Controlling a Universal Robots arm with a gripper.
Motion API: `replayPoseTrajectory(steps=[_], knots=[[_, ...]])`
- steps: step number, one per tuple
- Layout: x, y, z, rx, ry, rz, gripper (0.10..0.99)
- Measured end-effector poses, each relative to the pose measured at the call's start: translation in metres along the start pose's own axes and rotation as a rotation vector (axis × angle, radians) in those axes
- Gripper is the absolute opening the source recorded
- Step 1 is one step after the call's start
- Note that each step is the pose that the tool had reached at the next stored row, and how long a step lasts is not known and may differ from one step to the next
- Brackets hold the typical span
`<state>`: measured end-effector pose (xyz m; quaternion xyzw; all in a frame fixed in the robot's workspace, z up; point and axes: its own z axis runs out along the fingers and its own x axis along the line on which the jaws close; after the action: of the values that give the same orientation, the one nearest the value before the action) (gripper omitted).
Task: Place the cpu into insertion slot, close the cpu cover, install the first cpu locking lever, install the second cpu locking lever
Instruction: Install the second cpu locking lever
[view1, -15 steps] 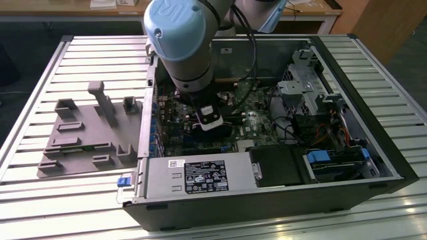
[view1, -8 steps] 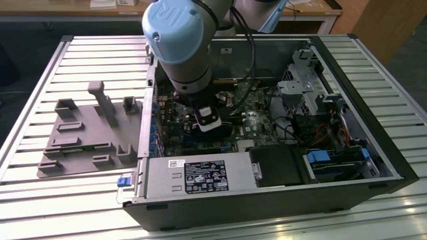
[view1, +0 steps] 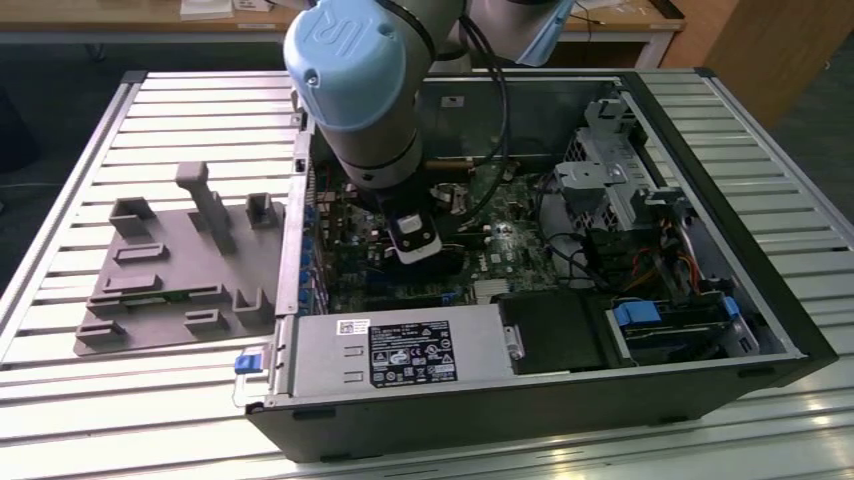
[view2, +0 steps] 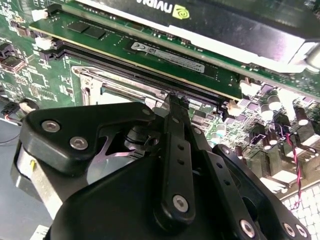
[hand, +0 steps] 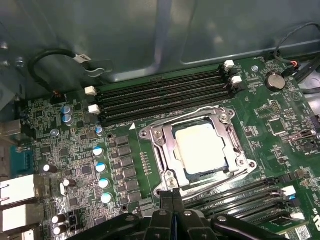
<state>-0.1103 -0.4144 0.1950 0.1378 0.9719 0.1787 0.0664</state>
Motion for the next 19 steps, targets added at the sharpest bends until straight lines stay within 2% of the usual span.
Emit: replayPoseTrajectory(steps=[19], knots=[[0.0052,0.0030,0.0064,-0.004,0.0011,0.001,0.102]])
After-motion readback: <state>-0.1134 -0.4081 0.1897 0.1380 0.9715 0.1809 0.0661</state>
